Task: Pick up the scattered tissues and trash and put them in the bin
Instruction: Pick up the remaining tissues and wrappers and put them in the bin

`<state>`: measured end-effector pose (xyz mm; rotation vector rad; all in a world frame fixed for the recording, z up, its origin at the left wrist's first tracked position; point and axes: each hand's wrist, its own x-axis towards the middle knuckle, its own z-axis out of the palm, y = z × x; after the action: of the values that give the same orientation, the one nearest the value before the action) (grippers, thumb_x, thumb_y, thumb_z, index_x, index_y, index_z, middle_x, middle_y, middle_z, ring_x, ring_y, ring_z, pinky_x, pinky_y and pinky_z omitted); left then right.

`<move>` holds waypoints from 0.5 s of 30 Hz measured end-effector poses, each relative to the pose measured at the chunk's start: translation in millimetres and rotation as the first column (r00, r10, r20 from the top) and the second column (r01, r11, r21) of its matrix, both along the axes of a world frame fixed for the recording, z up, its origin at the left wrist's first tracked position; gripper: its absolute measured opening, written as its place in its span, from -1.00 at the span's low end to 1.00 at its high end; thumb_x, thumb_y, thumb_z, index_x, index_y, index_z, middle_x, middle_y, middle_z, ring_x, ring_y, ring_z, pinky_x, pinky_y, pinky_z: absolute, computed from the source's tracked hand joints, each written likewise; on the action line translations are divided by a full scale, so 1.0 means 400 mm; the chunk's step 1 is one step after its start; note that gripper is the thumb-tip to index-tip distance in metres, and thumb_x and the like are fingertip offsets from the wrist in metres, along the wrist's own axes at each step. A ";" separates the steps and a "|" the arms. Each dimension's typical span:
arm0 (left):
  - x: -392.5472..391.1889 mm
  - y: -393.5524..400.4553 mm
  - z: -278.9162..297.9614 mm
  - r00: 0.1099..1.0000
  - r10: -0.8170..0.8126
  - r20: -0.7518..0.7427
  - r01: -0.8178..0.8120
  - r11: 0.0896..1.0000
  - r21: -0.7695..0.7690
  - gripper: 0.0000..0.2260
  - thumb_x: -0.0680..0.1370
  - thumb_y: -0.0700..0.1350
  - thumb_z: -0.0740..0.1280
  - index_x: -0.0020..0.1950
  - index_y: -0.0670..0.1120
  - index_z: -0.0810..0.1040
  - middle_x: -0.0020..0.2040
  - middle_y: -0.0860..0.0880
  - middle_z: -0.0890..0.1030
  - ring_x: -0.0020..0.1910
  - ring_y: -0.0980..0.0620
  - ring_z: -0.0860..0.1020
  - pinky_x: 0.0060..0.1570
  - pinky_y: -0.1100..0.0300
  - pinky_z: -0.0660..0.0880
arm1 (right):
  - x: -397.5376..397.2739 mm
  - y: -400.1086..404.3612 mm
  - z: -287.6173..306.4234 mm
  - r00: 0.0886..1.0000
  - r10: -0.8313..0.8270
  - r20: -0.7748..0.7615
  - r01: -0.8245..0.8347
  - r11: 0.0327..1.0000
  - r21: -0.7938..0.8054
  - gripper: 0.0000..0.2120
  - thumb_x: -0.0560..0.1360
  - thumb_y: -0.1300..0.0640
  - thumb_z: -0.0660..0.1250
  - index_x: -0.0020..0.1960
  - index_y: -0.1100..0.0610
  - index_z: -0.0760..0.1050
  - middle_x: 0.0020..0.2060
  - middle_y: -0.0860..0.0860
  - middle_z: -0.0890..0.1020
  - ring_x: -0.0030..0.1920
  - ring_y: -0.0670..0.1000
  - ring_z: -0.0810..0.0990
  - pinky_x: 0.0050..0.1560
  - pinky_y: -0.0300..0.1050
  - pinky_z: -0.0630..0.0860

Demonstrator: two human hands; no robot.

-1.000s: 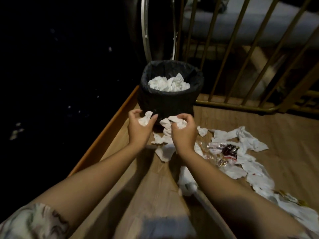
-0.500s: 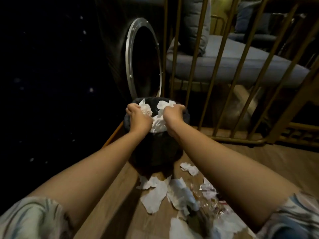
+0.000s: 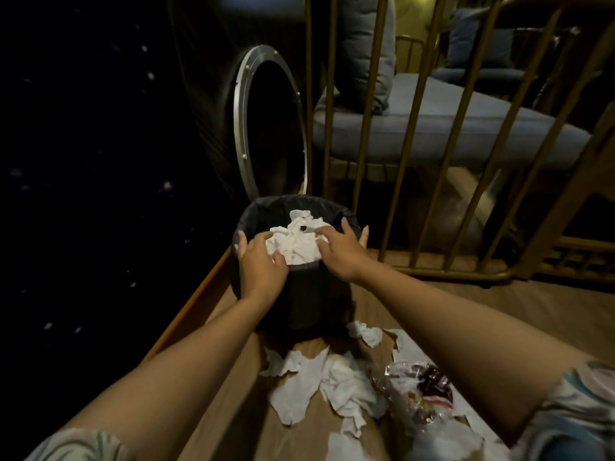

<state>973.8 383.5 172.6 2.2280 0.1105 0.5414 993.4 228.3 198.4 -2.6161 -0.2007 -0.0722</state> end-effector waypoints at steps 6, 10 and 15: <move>-0.108 -0.042 -0.016 0.988 -0.051 0.144 0.046 0.998 0.040 -0.75 0.52 -0.26 0.29 0.18 -0.11 0.51 0.29 -0.10 0.48 0.44 -0.09 0.27 0.42 0.15 0.18 | -0.113 -0.102 0.058 0.985 0.134 0.112 -0.127 0.990 -0.065 -0.56 0.53 0.20 0.20 0.40 0.06 0.35 0.46 0.08 0.35 0.56 0.11 -0.03 0.49 0.25 -0.22; -0.169 -0.099 0.009 0.960 -0.272 0.073 0.256 0.951 0.171 -0.78 0.48 -0.20 0.33 0.12 -0.08 0.54 0.21 -0.08 0.51 0.31 -0.10 0.39 0.30 0.18 0.24 | -0.216 -0.205 0.087 0.945 0.283 0.166 -0.225 0.927 -0.299 -0.58 0.49 0.16 0.29 0.35 0.05 0.41 0.43 0.07 0.38 0.53 0.12 0.10 0.49 0.24 0.06; -0.226 -0.179 0.041 0.858 -0.486 -0.167 0.513 0.798 0.316 -0.70 0.49 -0.09 0.41 0.21 0.05 0.55 0.51 -0.11 0.21 0.52 -0.13 0.09 0.47 -0.09 0.16 | -0.344 -0.310 0.089 0.919 0.360 0.162 -0.268 0.871 -0.412 -0.59 0.52 0.11 0.28 0.36 0.05 0.41 0.40 0.09 0.41 0.48 0.12 0.24 0.45 0.12 0.10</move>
<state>883.2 312.0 189.0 2.4884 -0.5717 0.1840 855.7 104.3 233.9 -2.9159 -0.8016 -0.2514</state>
